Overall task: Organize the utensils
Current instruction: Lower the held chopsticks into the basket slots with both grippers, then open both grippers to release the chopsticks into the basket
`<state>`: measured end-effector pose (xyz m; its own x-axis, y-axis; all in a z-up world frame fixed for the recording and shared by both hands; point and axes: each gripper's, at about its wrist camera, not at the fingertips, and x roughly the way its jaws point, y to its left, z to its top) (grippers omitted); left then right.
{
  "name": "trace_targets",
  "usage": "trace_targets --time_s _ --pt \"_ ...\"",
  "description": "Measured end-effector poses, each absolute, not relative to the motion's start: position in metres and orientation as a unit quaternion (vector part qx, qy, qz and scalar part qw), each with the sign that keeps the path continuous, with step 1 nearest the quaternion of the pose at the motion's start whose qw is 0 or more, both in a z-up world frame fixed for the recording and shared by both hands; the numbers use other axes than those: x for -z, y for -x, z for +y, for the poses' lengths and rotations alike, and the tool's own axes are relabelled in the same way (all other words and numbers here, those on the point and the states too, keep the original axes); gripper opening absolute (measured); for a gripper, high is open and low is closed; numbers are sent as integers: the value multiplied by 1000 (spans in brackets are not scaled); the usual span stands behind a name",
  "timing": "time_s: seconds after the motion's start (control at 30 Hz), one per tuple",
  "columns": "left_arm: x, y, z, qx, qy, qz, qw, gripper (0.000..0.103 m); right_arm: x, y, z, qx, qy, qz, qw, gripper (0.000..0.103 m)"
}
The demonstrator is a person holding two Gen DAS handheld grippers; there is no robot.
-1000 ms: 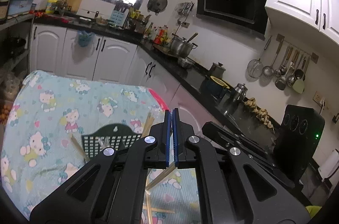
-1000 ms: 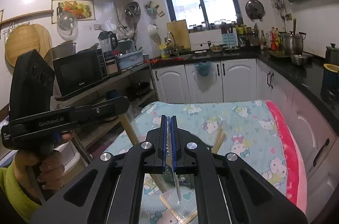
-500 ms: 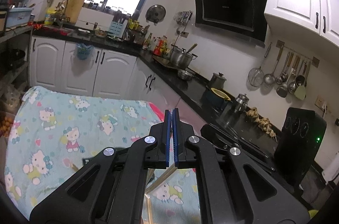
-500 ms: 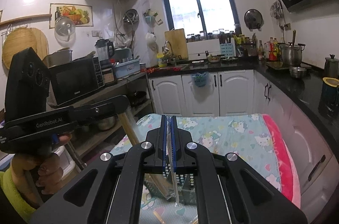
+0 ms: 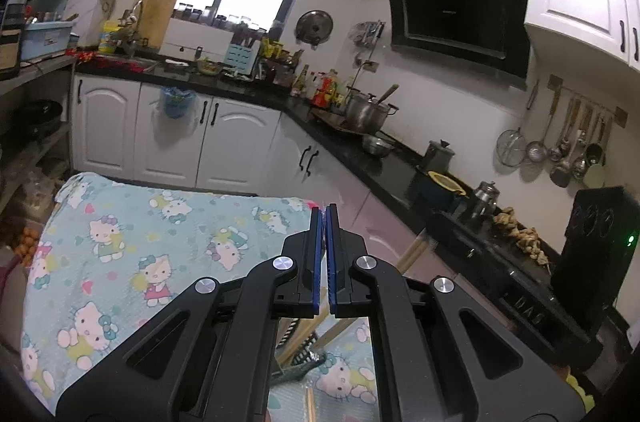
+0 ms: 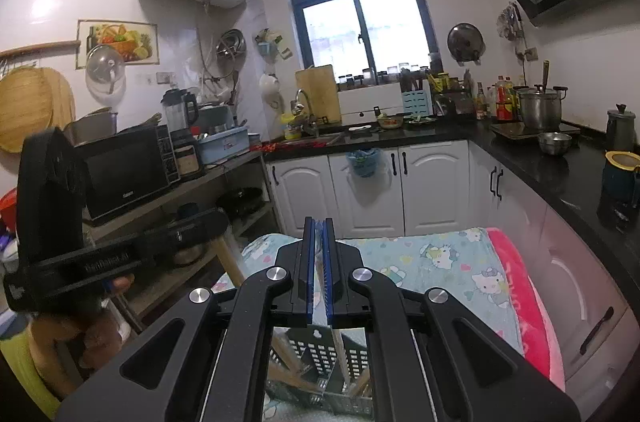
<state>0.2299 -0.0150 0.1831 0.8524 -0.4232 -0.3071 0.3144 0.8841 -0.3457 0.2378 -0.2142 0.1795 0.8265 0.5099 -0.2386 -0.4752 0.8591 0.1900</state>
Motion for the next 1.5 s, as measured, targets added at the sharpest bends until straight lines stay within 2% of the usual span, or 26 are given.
trace_targets --time_s 0.87,0.97,1.0,1.03,1.07,1.1,1.17,1.2,1.3,1.4,1.5 --pt "-128 -255 -16 175 141 215 950 1 -122 -278 -201 -249 -79 195 945 4" --pt "-123 -255 -13 169 148 225 948 1 -114 -280 -201 -247 -82 209 943 8" --pt "-121 -254 -12 165 149 228 948 4 -111 -281 -201 -245 -80 213 942 12" --pt "-120 -253 -11 163 148 229 948 8 -108 -281 -201 -241 -80 216 943 22" --pt "-119 -253 -10 161 148 232 948 19 -106 -281 -202 -239 -80 219 943 28" --pt "-119 -251 -9 158 149 234 948 27 -103 -280 -203 -237 -82 222 942 28" --pt "-119 -248 -7 154 149 234 948 29 -100 -279 -205 -233 -82 226 942 29" --pt "-119 -246 -5 151 149 233 949 34 -98 -278 -207 -230 -81 228 943 30" --pt "-122 -237 -1 145 147 228 951 49 -95 -273 -213 -224 -83 229 944 38" --pt "-125 -226 4 142 146 222 954 60 -95 -264 -220 -218 -81 226 946 39" --pt "-126 -217 7 140 147 219 954 76 -95 -257 -224 -217 -78 223 947 48"
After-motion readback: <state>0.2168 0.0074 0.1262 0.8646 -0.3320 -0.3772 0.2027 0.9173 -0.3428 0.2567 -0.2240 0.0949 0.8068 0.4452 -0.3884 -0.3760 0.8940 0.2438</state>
